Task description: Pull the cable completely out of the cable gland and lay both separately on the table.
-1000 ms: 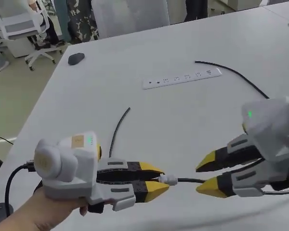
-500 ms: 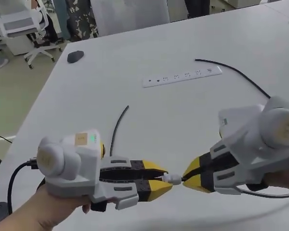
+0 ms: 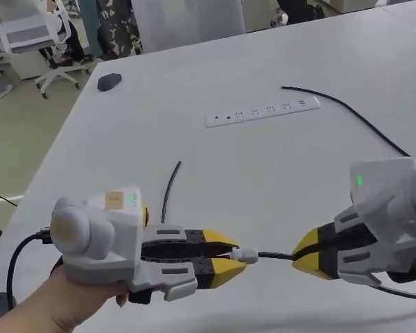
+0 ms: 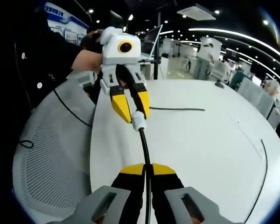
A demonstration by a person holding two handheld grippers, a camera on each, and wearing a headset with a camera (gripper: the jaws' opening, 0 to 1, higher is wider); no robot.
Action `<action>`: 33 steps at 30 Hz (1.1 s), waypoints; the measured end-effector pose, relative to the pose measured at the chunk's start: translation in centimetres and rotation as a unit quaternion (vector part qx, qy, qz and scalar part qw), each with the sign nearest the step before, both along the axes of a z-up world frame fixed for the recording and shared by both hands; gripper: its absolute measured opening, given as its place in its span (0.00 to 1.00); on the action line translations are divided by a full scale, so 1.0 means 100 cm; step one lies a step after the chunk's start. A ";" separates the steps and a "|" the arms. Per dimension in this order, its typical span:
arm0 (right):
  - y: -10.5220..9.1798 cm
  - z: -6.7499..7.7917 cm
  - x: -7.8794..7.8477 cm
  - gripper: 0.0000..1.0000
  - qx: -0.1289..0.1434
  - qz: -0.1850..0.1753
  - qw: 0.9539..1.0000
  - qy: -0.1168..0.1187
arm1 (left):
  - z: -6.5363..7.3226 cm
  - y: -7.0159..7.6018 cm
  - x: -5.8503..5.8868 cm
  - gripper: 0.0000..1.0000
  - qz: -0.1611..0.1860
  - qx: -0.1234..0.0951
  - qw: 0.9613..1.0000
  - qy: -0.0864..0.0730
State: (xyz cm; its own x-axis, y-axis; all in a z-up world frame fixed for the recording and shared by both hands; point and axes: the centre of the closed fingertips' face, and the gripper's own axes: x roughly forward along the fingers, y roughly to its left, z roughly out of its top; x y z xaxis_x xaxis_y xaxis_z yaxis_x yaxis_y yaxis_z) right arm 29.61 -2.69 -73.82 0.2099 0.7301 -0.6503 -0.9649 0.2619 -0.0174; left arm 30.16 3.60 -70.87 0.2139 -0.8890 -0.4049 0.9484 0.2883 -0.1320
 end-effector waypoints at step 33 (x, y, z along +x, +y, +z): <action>-0.119 -0.041 0.018 0.07 -0.072 -0.157 0.984 0.051 | -0.002 0.019 0.004 0.15 0.019 0.019 1.000 -0.015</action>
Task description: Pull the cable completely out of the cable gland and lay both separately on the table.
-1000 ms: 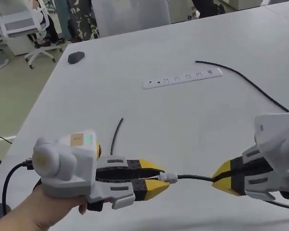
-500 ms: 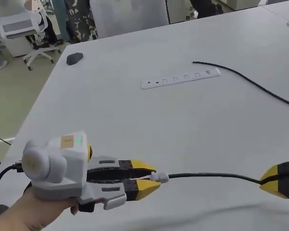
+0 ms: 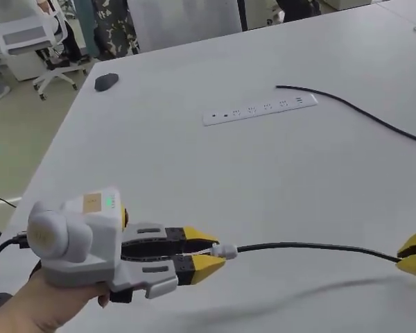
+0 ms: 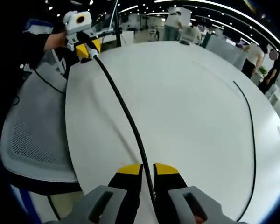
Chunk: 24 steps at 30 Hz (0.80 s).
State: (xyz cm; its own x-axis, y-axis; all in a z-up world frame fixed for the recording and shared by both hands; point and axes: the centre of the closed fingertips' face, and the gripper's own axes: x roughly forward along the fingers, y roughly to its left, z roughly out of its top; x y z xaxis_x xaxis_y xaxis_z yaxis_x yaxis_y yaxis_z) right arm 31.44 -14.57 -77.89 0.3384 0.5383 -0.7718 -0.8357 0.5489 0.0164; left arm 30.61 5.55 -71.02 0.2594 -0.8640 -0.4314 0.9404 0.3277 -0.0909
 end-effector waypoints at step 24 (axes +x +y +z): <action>0.181 0.058 -0.021 0.06 0.115 0.194 0.973 -0.046 | 0.008 -0.009 -0.006 0.15 -0.021 0.012 1.000 -0.017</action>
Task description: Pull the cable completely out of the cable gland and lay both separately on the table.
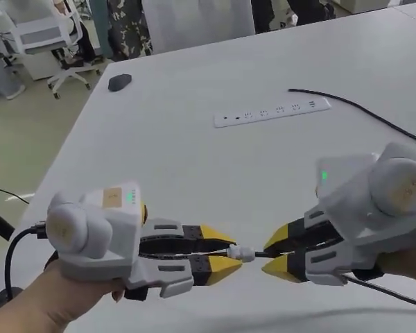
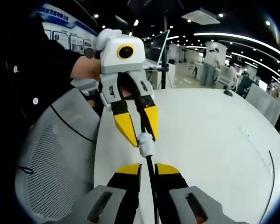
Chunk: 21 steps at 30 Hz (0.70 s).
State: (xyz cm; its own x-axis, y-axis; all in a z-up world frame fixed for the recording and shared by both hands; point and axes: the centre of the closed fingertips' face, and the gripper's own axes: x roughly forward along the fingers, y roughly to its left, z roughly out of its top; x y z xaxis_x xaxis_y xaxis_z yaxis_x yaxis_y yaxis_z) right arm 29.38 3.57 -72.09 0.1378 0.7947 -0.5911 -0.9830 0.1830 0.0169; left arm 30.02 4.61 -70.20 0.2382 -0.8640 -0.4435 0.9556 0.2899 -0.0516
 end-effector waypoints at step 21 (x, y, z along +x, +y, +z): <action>-0.088 -0.025 0.020 0.00 -0.051 -0.084 0.995 -0.022 | -0.005 0.022 -0.001 0.15 0.022 0.001 1.000 -0.006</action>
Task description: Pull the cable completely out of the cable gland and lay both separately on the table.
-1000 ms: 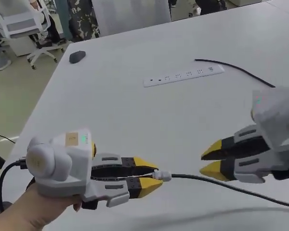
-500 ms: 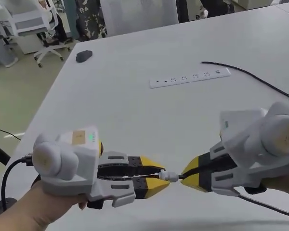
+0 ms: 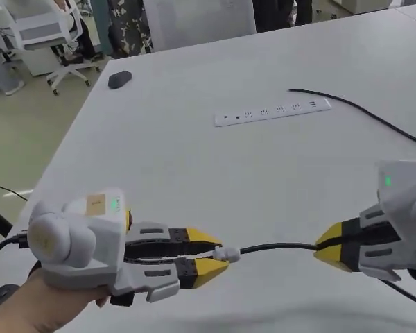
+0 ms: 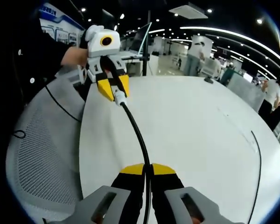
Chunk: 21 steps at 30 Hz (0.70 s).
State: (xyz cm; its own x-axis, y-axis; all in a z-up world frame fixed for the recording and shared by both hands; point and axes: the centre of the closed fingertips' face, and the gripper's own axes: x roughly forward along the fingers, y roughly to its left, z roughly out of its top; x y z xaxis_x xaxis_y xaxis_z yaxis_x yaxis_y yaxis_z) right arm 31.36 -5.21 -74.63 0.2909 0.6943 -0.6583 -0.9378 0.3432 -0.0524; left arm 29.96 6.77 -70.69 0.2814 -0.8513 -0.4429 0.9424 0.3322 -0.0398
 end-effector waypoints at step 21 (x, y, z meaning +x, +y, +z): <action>-0.038 -0.045 -0.010 0.08 -0.057 -0.028 0.997 0.043 | -0.008 0.020 0.003 0.15 0.030 0.007 1.000 0.005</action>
